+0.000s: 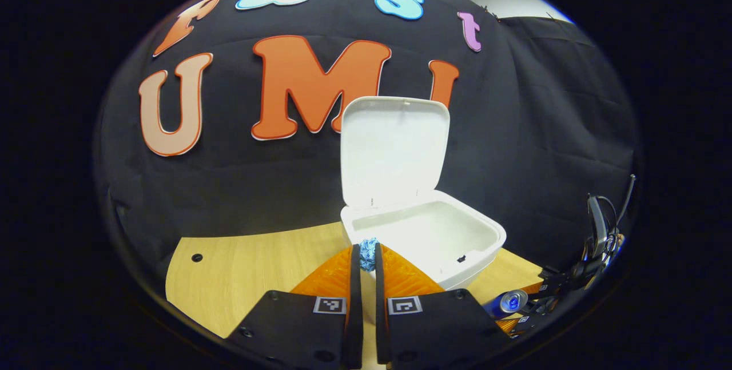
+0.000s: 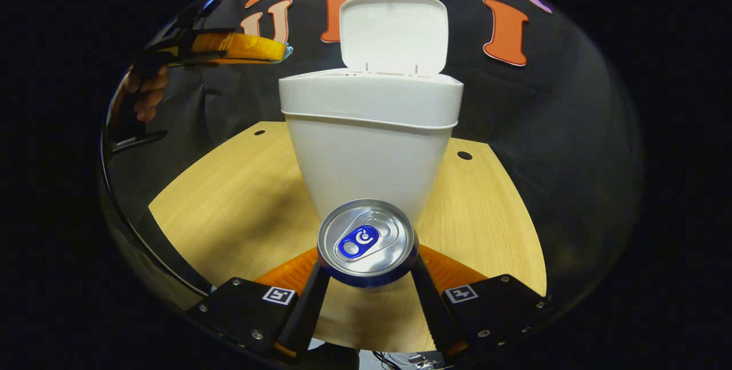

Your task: Press the lid of the desktop garbage bin to open it, pick up the crumpled paper on the desktop and throw it into the bin, then pick up the pop can on the desktop and drop it into the bin, and finally close the garbage bin lid.

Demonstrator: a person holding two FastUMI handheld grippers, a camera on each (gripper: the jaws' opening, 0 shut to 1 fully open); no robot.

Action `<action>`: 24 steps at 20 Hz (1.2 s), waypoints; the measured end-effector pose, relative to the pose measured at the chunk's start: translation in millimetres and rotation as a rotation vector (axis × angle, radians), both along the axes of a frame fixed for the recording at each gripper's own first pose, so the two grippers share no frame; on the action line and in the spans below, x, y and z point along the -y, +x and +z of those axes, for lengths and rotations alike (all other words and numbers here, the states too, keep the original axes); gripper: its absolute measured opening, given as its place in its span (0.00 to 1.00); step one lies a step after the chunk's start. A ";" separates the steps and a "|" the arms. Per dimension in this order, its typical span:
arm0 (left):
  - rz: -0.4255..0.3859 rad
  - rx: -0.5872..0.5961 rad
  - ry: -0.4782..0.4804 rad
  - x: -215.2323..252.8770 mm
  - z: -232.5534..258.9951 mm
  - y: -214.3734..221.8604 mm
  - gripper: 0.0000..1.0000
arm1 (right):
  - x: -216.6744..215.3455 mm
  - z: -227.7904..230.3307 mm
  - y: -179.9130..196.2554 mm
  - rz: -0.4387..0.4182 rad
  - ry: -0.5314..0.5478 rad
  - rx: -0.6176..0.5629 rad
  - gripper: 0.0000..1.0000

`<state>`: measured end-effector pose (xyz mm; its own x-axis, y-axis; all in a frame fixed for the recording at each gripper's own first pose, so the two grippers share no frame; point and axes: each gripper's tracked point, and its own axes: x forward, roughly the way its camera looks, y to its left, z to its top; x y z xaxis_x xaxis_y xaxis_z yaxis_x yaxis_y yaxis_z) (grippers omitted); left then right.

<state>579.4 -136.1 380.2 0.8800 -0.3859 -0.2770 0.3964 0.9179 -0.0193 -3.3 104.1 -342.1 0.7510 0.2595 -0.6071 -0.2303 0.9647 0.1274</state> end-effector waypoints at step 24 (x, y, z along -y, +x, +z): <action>-0.144 -0.001 0.042 33.4 -20.5 -9.2 0.34 | 42.1 83.3 32.7 -0.221 0.004 0.155 0.80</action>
